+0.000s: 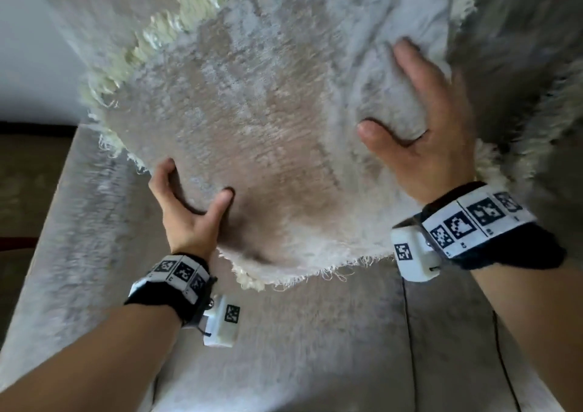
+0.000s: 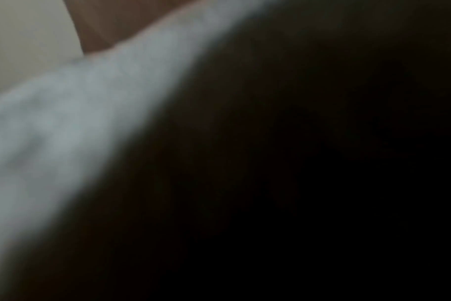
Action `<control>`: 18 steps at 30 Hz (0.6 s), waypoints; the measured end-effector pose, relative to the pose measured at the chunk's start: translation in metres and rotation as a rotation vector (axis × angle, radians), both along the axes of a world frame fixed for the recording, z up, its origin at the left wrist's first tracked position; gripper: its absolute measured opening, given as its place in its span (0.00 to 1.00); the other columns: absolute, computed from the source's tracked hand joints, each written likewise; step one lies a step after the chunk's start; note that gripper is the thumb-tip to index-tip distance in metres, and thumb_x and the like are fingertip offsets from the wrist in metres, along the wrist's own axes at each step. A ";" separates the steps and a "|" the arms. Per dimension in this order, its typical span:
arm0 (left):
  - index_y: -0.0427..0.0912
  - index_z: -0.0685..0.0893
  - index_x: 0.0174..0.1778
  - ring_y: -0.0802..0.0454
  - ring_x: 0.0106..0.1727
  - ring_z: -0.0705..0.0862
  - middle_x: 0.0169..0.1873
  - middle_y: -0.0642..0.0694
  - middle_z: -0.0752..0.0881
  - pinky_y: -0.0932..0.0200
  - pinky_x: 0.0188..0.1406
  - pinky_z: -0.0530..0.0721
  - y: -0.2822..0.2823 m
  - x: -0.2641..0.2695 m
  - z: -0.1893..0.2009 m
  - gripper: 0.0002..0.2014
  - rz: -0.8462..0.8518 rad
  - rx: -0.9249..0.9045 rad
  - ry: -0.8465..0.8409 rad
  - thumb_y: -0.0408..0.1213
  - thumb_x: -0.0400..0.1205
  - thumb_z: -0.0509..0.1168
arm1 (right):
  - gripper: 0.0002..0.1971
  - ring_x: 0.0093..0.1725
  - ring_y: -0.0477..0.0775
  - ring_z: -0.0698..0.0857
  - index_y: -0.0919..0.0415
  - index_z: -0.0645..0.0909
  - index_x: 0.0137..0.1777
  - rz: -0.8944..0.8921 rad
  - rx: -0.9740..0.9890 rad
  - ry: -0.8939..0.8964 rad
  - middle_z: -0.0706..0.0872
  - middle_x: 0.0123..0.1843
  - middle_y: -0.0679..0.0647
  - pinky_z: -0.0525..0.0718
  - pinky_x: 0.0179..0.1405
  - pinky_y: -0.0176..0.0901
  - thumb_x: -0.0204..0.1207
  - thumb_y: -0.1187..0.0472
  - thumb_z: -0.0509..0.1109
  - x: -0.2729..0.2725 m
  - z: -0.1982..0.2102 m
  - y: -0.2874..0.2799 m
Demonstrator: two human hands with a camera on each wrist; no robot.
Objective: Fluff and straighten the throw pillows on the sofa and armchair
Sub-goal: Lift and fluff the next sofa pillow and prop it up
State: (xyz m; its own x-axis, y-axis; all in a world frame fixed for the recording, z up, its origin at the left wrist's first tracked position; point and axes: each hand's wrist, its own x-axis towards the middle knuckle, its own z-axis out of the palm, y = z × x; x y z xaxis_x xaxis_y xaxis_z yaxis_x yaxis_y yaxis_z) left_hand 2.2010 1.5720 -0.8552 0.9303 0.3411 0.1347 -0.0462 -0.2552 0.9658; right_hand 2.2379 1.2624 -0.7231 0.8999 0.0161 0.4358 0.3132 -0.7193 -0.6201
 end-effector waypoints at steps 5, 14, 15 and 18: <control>0.40 0.65 0.61 0.53 0.48 0.70 0.49 0.50 0.70 0.63 0.51 0.71 -0.019 -0.011 -0.008 0.37 0.180 -0.061 0.178 0.62 0.65 0.65 | 0.42 0.70 0.66 0.79 0.31 0.64 0.83 0.051 -0.164 0.149 0.74 0.70 0.58 0.80 0.71 0.60 0.69 0.30 0.74 0.020 0.036 0.017; 0.44 0.65 0.57 0.52 0.52 0.73 0.51 0.43 0.72 0.65 0.57 0.72 -0.029 0.027 -0.050 0.30 0.290 -0.177 0.163 0.61 0.70 0.66 | 0.42 0.72 0.43 0.66 0.37 0.63 0.85 0.018 -0.148 0.155 0.73 0.77 0.63 0.68 0.68 0.42 0.73 0.27 0.69 0.036 -0.038 0.006; 0.44 0.65 0.57 0.51 0.52 0.74 0.51 0.43 0.72 0.67 0.57 0.73 -0.029 0.029 -0.054 0.30 0.291 -0.185 0.158 0.60 0.71 0.66 | 0.42 0.73 0.49 0.68 0.37 0.62 0.86 0.023 -0.154 0.155 0.73 0.76 0.64 0.70 0.69 0.45 0.73 0.26 0.68 0.039 -0.041 0.006; 0.45 0.64 0.57 0.53 0.49 0.74 0.50 0.45 0.72 0.66 0.56 0.74 -0.028 0.032 -0.059 0.29 0.295 -0.171 0.179 0.61 0.71 0.65 | 0.43 0.66 0.62 0.77 0.38 0.61 0.86 0.035 -0.183 0.130 0.74 0.70 0.65 0.80 0.67 0.56 0.73 0.26 0.67 0.045 -0.046 0.005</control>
State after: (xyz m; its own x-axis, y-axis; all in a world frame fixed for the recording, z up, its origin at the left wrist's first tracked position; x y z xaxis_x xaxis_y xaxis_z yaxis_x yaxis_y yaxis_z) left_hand 2.2328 1.5438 -0.9144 0.7926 0.6009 -0.1031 0.1784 -0.0669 0.9817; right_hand 2.2829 1.2670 -0.7694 0.9459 0.1167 0.3028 0.2660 -0.8134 -0.5174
